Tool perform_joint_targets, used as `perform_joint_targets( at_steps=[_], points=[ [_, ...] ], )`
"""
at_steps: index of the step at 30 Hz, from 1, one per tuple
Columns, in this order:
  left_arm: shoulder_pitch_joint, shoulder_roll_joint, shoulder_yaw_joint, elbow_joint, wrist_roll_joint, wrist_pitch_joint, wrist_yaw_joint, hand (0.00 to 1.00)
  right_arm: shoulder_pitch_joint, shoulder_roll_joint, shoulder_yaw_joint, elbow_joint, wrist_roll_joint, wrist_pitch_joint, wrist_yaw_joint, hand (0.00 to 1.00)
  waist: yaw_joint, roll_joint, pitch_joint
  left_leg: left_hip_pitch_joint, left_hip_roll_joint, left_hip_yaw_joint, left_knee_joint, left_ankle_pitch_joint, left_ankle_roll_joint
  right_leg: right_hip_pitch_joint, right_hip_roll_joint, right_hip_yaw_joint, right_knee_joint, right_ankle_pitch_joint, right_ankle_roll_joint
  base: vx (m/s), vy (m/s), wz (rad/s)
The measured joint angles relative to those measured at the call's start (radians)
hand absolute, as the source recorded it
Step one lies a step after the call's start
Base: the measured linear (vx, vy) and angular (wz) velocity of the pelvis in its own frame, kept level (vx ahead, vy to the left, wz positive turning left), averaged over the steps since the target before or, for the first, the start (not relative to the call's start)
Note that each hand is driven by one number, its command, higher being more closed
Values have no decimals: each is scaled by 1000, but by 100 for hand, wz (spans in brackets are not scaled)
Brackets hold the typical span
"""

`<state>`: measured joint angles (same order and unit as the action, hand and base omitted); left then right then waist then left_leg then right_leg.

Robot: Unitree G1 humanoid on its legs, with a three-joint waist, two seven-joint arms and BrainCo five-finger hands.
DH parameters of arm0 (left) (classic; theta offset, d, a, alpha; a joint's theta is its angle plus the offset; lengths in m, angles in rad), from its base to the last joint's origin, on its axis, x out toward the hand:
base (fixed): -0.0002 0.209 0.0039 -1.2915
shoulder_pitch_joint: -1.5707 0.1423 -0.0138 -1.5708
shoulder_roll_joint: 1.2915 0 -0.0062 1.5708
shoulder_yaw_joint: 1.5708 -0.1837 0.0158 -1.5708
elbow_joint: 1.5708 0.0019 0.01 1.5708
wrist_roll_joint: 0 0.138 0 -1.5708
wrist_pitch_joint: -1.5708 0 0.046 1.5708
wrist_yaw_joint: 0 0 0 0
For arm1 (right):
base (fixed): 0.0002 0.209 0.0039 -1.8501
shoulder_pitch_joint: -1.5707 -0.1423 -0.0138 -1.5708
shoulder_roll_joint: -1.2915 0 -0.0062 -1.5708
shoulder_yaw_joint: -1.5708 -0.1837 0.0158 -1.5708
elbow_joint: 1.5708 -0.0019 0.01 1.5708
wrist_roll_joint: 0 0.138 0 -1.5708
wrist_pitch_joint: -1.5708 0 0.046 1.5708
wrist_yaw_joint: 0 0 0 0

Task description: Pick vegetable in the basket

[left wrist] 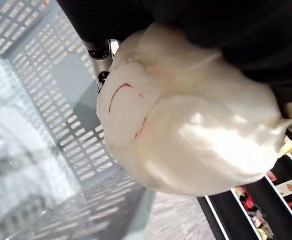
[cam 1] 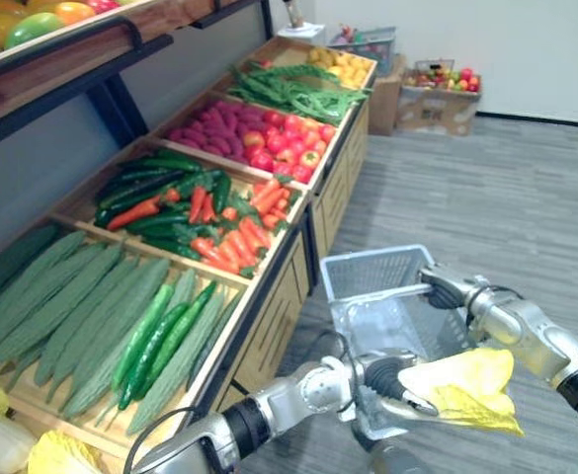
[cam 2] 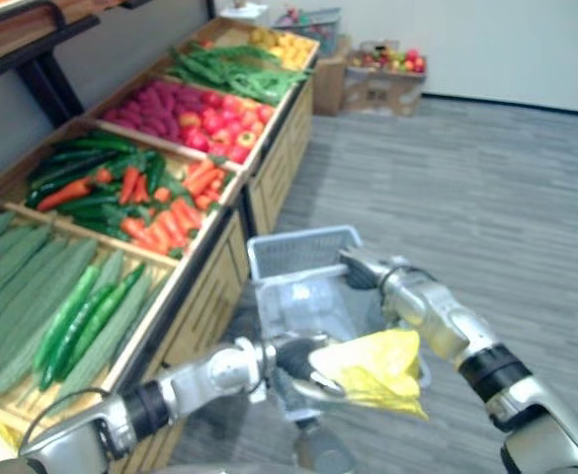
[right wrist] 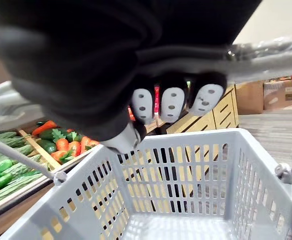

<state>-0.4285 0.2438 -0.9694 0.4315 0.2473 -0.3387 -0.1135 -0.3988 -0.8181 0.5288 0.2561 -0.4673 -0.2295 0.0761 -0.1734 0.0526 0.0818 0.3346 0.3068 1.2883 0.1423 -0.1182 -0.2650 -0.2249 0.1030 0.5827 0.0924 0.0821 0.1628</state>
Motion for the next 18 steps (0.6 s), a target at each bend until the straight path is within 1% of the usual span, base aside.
perform_joint_targets(
  at_steps=[1, 3, 7, 8, 10, 12, 15, 18],
  points=[
    [-4, -12, 12, 27, 13, 2, 9, 100, 0, 6, 3, -3, 1, 0, 0, 100, -2, -1, 1, 1, 0, 6, 0, 1, 1, -1, 0, 0, -2, 3, 3, -38, 9, -6],
    [-7, -41, 47, 82, 39, 21, 34, 100, -2, 18, 13, -7, 7, 0, 4, 100, -7, -2, 1, 2, 0, 13, 1, 4, 6, -1, 0, 2, -4, 7, -2, -36, 13, -5],
    [-11, -77, 120, 172, 53, 48, 74, 100, -15, 50, 16, -10, 17, 0, 22, 100, -13, -5, 3, 4, 0, 20, 0, 4, 6, -2, 2, 2, -3, 8, -2, -11, 1, 0],
    [-13, -87, 142, 193, 73, 64, 91, 0, -20, 56, 17, -9, 17, 2, 28, 100, -12, -6, 4, 4, 0, 21, 0, 4, 6, -2, 2, 0, -3, 8, -2, -39, 2, 0],
    [-22, -94, 163, 224, 106, 79, 116, 0, -26, 63, 17, -9, 36, 7, 41, 100, -10, -9, 6, 4, -1, 22, -1, 4, 6, -2, 2, -2, -3, 8, -2, -55, -7, 0],
    [-47, -110, 194, 275, 165, 102, 144, 0, -31, 73, 17, -8, 45, 11, 41, 100, -10, -14, 9, 5, -3, 23, -2, 4, 6, -2, 2, -2, -1, 8, -2, -77, -23, -1],
    [-53, -127, 237, 295, 170, 111, 160, 0, -32, 73, 16, -9, 57, 11, 41, 100, -10, -16, 10, 6, -3, 24, -6, 4, 6, -2, 2, -1, -1, 8, -2, -85, -35, -1],
    [-61, -135, 243, 295, 192, 113, 168, 0, -32, 73, 16, -10, 57, 11, 41, 100, -10, -16, 11, 6, -4, 23, -7, 4, 6, -2, 2, -1, 0, 7, -2, -86, -41, 1]
  ],
)
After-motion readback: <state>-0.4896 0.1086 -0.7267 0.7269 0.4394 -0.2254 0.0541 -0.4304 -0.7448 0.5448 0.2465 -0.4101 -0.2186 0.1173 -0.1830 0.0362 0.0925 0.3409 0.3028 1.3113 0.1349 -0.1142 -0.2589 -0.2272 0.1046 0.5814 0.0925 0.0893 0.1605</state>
